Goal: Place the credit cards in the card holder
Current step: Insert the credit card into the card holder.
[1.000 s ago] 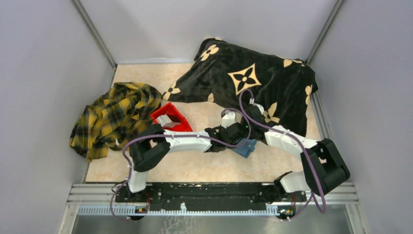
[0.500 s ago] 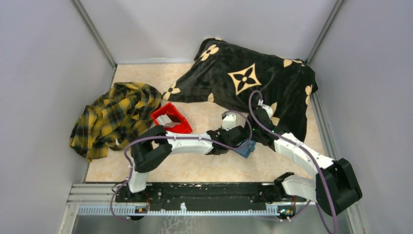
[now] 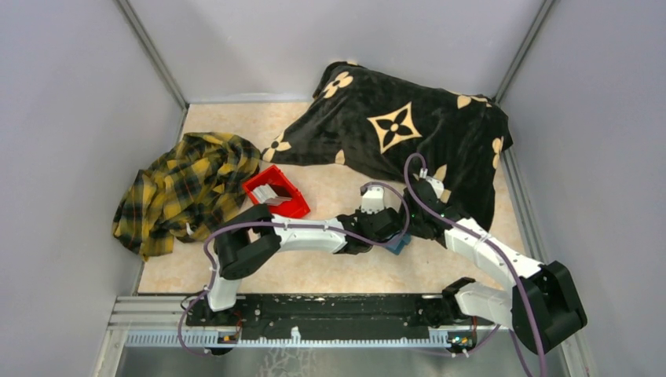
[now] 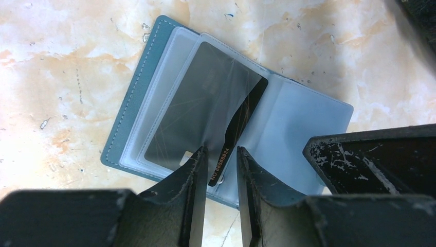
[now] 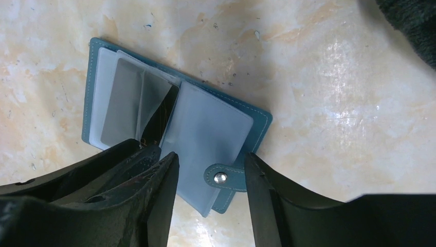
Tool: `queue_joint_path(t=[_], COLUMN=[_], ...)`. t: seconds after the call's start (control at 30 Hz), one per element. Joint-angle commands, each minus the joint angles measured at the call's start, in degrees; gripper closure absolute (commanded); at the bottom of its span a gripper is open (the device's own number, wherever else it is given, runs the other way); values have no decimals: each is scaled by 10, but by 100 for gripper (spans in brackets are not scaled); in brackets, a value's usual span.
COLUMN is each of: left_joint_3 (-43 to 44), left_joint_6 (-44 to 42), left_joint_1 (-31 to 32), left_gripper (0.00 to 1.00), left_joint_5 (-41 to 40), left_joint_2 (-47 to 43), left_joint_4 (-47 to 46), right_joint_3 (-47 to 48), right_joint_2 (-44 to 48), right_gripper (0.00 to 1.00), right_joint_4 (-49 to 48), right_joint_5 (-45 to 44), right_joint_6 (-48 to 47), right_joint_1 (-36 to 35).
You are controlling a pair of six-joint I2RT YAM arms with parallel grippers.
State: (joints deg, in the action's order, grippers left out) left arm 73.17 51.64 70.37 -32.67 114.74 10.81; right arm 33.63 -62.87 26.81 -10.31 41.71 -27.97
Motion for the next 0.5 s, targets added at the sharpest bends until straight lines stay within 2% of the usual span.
queue_joint_path(t=[0.0,0.47], left_joint_3=[-22,-53], left_joint_6=[15,19], left_joint_1=[8,9], left_gripper=[66,66], left_joint_5=[51,55], left_joint_2=[51,48], left_joint_4=[52,34], right_joint_3=[-6,-30], right_joint_2=[10,33], right_gripper=[49,51], right_joint_4=[8,30], right_joint_5=[-6,-6], right_joint_6=[-3,3], right_joint_1=[5,5])
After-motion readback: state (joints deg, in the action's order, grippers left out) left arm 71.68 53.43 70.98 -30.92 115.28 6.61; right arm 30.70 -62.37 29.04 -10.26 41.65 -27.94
